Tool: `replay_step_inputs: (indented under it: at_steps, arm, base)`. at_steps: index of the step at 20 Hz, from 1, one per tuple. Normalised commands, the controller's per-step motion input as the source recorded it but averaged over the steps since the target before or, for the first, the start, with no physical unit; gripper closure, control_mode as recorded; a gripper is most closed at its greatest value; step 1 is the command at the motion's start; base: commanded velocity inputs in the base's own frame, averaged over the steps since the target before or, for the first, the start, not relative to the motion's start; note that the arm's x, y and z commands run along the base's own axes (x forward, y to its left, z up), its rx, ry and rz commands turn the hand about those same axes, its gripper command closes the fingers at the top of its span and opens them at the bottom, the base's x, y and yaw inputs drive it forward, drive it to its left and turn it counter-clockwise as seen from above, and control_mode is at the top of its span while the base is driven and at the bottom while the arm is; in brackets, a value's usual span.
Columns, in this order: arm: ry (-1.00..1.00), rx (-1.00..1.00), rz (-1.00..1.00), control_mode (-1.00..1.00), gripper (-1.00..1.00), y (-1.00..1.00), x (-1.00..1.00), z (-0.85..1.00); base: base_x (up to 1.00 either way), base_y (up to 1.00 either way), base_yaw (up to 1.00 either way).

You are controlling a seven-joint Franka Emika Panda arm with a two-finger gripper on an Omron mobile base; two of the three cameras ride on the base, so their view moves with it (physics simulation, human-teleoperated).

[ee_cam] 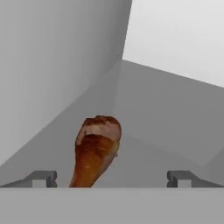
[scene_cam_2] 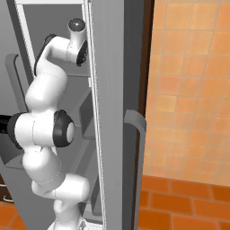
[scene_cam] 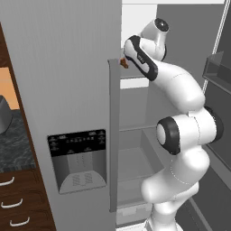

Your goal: Place one cucumber and one chicken drumstick in each tupperware on the nearby counter, to pack two identical lunches.

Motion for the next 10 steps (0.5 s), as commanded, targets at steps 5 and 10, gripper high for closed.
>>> replay_step_inputs:
  at_steps: [5,10]
  arm:
    - [0.08,0.0,0.01,-1.0,-1.0,0.08,0.16,-0.84]
    - [0.15,-0.01,0.0,-1.0,1.0,0.05,0.56,-1.0]
  base:
    - [0.0,0.0,0.0]
    - [0.0,0.0,0.0]
